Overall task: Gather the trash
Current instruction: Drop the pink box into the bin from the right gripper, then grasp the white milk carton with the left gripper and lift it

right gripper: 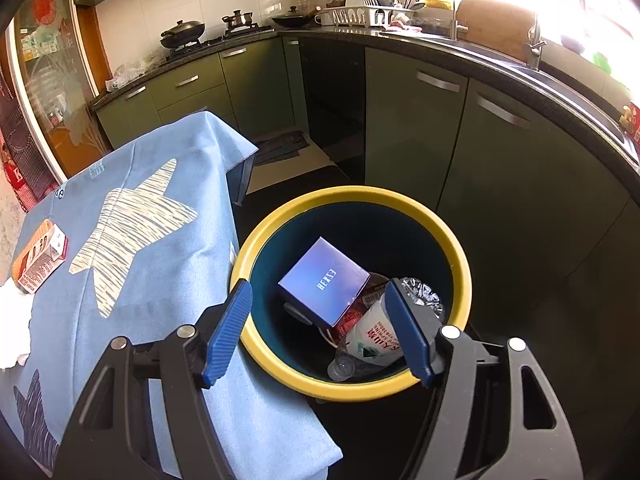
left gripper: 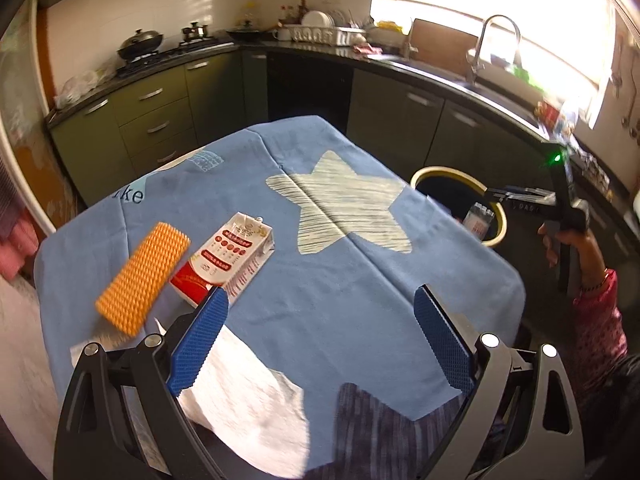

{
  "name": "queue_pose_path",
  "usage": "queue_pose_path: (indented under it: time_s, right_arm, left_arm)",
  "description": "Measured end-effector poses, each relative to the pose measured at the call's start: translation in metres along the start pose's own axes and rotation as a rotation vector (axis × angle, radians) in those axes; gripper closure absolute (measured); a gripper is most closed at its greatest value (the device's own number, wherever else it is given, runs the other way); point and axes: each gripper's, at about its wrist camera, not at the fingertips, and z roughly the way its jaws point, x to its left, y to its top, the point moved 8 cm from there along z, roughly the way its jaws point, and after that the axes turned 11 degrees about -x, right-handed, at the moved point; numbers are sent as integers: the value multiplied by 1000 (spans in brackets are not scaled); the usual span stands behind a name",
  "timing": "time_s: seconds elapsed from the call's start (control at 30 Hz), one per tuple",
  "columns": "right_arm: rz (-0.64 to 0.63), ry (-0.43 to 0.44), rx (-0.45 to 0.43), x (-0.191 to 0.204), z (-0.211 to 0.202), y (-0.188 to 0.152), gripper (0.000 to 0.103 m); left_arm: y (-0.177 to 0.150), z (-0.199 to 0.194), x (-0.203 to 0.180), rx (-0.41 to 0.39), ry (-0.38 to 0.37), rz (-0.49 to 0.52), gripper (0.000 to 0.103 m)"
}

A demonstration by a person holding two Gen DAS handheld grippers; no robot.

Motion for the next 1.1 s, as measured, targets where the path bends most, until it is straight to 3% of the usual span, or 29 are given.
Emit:
queue_pose_path:
  time_s: [0.17,0.27,0.6,0.9,1.1]
  right_arm:
    - [14,1,8,4,3,-3,37]
    - [23,1,14,8,6,-5,37]
    - [8,9,43,29,18,-5,36]
    - [11,11,58,35,28,-4,36]
    - [9,14,65,37,32,-3,36]
  left_arm:
    - [7,34,25,103,14,142,10]
    - [13,53,37,168,-23,184,10]
    - [3,113,63,353,-134,209,10]
    - [-17,142,66,450,-154,270,11]
    - [-26,154,70,487,-159,261,28]
